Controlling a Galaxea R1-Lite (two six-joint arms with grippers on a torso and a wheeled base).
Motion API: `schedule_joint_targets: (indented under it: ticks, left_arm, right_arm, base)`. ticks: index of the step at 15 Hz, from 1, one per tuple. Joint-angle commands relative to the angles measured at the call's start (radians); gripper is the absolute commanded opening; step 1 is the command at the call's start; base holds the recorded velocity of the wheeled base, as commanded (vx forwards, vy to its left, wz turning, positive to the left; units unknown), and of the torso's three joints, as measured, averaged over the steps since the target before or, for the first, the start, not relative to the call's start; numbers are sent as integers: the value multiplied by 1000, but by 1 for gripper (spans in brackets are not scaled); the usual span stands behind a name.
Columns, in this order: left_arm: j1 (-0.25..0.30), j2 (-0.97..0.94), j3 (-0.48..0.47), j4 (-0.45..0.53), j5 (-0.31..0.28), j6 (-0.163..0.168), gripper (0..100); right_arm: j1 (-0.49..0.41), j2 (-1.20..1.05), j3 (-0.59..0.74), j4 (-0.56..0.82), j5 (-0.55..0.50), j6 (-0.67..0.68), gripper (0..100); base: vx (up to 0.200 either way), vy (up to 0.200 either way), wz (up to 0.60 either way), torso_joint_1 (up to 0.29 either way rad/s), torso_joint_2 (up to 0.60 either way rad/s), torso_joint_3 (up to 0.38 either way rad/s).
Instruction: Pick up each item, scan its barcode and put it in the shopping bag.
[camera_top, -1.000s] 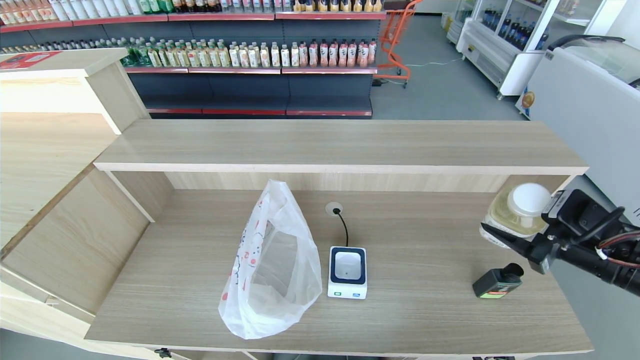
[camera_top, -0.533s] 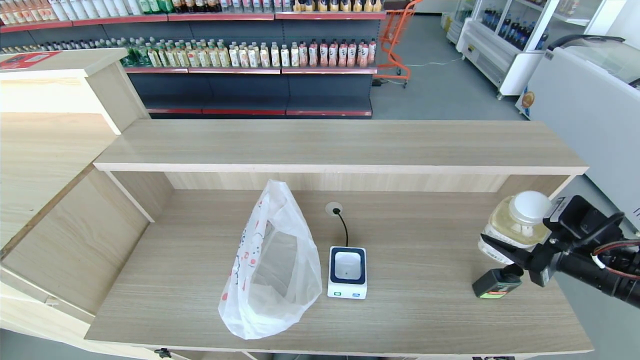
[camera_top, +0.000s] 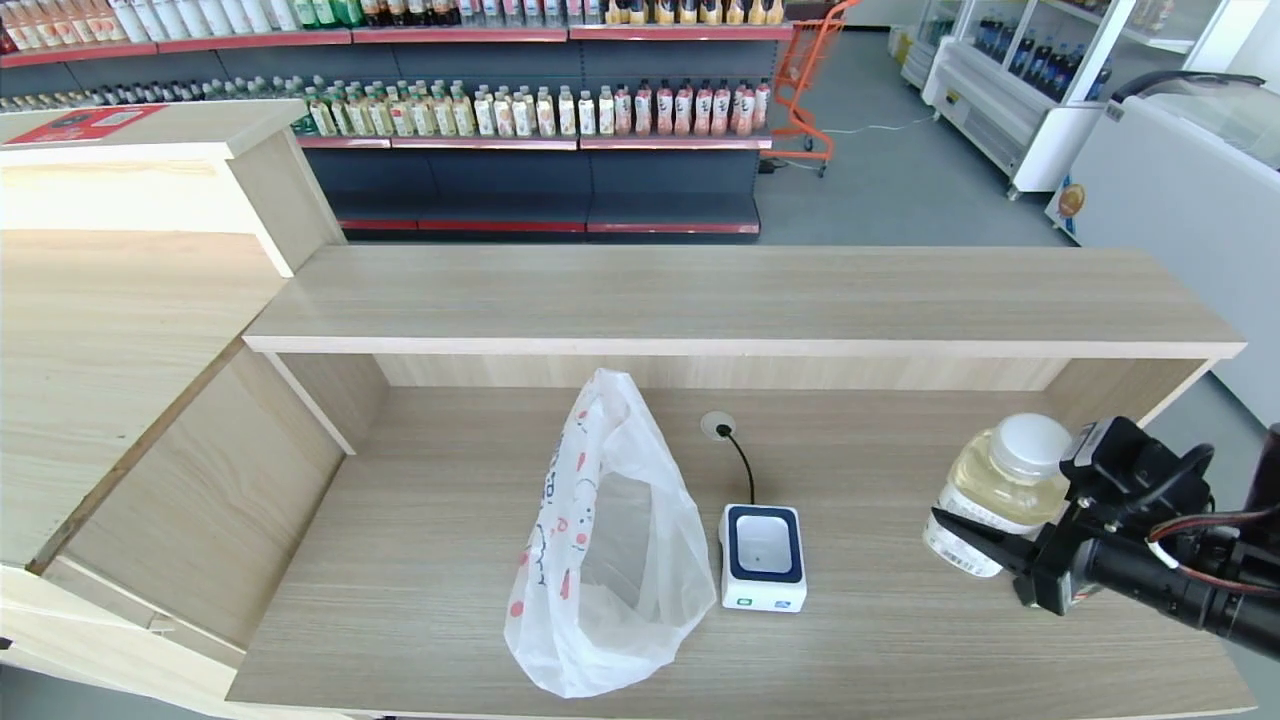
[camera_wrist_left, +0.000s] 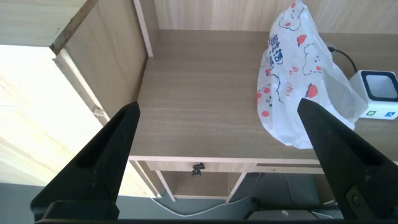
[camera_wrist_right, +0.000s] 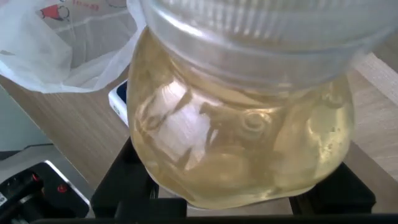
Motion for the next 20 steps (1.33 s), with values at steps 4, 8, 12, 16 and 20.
schedule_joint_targets:
  ticks: [4, 8, 12, 16, 20]
  left_arm:
    - [0, 0, 0, -1, 0, 0, 100]
    - [0, 0, 0, -1, 0, 0, 100]
    - [0, 0, 0, 1, 0, 0, 100]
    - [0, 0, 0, -1, 0, 0, 100]
    - [0, 0, 0, -1, 0, 0, 100]
  right_arm:
    - [5, 260, -24, -171, 3, -2, 0]
    - [35, 545, -61, -499, 47, -40, 0]
    - [61, 636, -106, -521, 187, -136, 0]
    - [101, 702, -244, -521, 242, -208, 0]
    - [98, 788, -314, -521, 303, -301, 0]
  base:
    - [0, 0, 0, 0, 0, 0]
    - [0, 0, 0, 0, 0, 0]
    - [0, 0, 0, 0, 0, 0]
    - [0, 0, 0, 0, 0, 0]
    - [0, 0, 0, 0, 0, 0]
